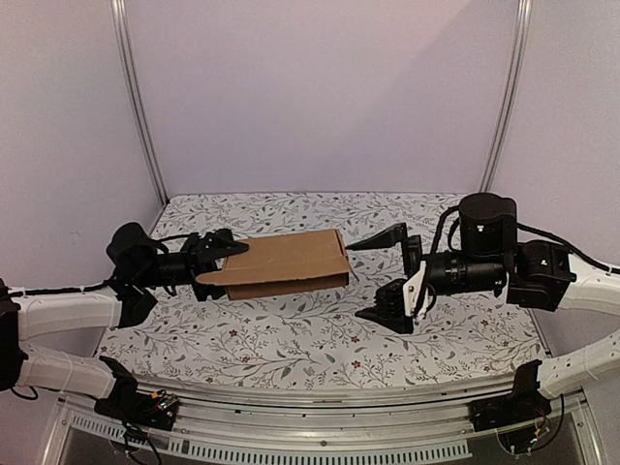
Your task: Fold the paper box
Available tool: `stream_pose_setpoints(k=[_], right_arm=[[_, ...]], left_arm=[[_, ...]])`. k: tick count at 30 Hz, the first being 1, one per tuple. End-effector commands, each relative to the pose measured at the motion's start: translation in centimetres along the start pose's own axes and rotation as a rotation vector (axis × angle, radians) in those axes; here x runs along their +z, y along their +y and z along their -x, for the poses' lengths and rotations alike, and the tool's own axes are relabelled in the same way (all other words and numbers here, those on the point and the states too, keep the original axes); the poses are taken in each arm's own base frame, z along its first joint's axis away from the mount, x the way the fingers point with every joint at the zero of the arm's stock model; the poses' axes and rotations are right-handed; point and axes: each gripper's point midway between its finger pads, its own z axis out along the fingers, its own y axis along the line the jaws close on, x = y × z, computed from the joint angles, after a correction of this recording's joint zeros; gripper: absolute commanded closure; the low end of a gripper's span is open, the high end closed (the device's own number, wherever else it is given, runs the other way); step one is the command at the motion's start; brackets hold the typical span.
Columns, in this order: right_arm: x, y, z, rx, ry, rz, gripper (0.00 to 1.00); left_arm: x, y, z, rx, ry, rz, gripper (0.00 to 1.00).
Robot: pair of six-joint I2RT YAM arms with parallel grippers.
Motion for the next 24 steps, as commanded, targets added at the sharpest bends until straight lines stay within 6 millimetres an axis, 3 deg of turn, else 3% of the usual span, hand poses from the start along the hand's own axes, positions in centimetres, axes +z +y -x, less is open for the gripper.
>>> stream_pose_setpoints(k=[1,13,24], right_arm=[[1.3,-0.5,0.3,-0.119,0.020,-0.018,0.01],[3.2,-1.6,-0.7,-0.257,0.083,-0.100,0.03],[3.8,-0.4,-1.6,-0.326,0.126,-0.083,0.28]], left_arm=[[-0.1,0.5,-0.6,-0.037,0.028,0.016,1.00],[0.0,1.4,-1.3,-0.067,0.053,0.009,1.00],[0.1,1.3,-1.5,-0.070,0.067,0.010,1.00]])
